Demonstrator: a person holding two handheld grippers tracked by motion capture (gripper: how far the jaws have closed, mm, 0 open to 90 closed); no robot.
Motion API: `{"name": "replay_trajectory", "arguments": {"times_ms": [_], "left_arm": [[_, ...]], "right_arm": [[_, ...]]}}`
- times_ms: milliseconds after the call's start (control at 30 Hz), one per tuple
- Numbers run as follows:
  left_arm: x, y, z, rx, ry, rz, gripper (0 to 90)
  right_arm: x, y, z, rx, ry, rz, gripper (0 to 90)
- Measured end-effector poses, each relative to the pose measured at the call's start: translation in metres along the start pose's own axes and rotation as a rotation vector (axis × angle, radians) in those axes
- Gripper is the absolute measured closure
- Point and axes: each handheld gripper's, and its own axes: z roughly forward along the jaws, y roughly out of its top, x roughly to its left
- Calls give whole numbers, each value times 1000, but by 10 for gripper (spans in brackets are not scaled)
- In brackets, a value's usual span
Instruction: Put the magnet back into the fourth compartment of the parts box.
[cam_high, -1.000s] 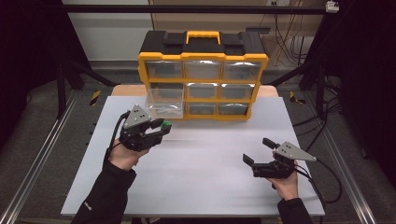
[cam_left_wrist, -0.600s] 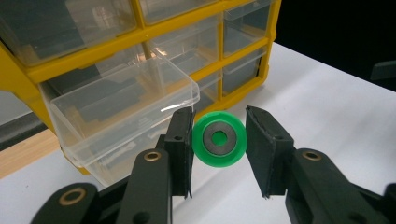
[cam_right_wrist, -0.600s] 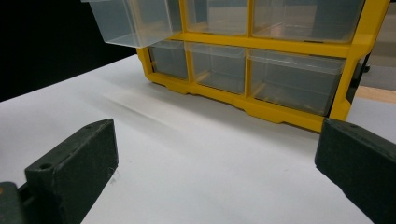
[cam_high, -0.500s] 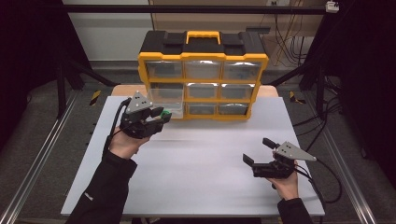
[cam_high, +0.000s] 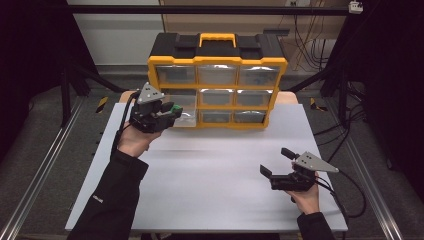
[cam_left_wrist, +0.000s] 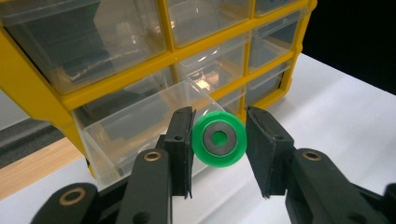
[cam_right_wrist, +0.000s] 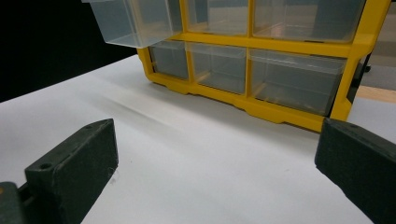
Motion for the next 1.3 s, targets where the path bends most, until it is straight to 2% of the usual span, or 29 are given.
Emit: {"name": "replay_trajectory", "arguments": {"times_ms": [33, 67, 500, 533, 567, 633, 667, 800, 900, 1000, 1033, 1100, 1233, 1300], "left_arm": [[2, 2, 1, 10, 3, 13, 620], [3, 3, 2, 0, 6, -4, 620], [21, 9, 21, 37, 37, -14, 620], [22, 9, 22, 38, 39, -12, 620], [23, 9, 24, 38, 39, -13, 620], [26, 9, 26, 44, 42, -11, 620], [26, 8, 27, 48, 39, -23, 620], [30, 7, 33, 54, 48, -12, 620], [33, 5, 37, 60, 50, -31, 620], [36, 4, 41, 66, 53, -35, 620], [38, 3, 43, 67, 56, -25, 620], [39, 2, 45, 85, 57, -28, 620], [42, -1, 51, 87, 61, -47, 620], [45, -3, 52, 110, 64, -30, 619]], "right_arm": [[0, 0, 0, 1, 0, 2, 0], [0, 0, 0, 0, 0, -1, 0], [0, 0, 0, 4, 1, -7, 0], [0, 0, 0, 8, -2, 5, 0], [-1, 0, 0, 3, 3, -9, 0], [0, 0, 0, 4, 1, -4, 0], [0, 0, 0, 4, 1, -4, 0], [-1, 0, 0, 3, 2, -9, 0], [0, 0, 0, 4, 1, -5, 0], [0, -1, 1, 2, 2, -5, 0], [-1, -1, 1, 1, 3, -7, 0], [-1, -1, 1, 2, 2, -6, 0], [-1, -1, 1, 1, 2, -4, 0], [-1, -1, 1, 1, 3, -5, 0]]}}
